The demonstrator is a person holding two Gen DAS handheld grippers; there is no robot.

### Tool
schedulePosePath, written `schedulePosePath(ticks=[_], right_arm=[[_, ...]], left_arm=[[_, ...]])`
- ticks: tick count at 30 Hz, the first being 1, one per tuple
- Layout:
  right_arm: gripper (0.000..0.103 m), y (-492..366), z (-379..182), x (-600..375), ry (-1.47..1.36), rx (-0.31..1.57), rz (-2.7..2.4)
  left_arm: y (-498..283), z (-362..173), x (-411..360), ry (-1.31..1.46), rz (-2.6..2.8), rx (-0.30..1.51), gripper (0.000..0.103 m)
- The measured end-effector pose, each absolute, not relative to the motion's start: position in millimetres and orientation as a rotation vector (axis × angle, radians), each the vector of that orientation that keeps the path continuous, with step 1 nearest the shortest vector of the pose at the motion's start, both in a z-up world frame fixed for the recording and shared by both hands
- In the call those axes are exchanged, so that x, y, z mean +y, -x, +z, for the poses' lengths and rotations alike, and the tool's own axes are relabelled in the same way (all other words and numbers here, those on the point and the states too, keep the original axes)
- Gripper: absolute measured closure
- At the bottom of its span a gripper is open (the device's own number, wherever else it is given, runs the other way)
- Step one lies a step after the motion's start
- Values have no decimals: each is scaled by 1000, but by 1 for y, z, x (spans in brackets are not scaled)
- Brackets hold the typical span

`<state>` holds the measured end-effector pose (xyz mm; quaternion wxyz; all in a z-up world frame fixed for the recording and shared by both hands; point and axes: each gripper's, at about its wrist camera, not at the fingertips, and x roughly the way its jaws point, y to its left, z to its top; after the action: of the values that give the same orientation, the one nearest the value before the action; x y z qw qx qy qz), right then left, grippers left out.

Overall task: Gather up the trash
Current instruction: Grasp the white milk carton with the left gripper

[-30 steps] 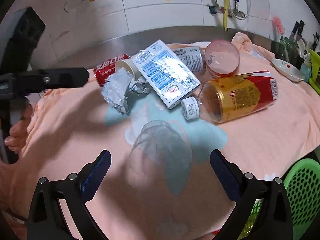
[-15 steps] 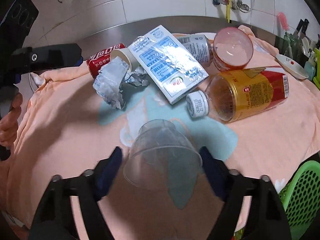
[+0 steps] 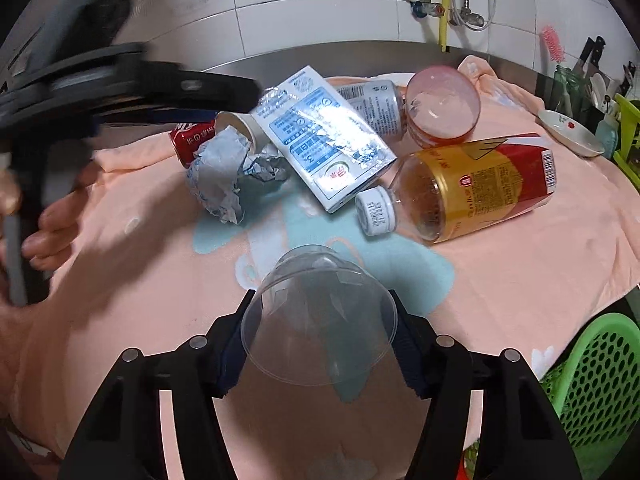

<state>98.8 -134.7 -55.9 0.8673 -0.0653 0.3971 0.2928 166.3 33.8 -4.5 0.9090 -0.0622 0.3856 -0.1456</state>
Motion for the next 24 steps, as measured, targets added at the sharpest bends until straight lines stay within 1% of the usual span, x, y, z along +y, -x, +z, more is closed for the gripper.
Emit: schedulePosePath(ticks=[8,19,21,23,24], right_arm=[[43,-97,-55,-150,123,840,602],[43,-92,-58,-161,97,844,591],[43,-92,-59,-162,96,847,588],[43,-92,-60,-164,94,851,584],[43,-92,-60,-164,94,852,583]], left_arm=[[-186,-13,17,35,-288,820,18],[-227,-34,32,151,-341,927,18],[-227,-36,31,165,-363,923,22],[-224,-36,30,167,-385,912,32],[-223,-35,29,158,-381,901,33]])
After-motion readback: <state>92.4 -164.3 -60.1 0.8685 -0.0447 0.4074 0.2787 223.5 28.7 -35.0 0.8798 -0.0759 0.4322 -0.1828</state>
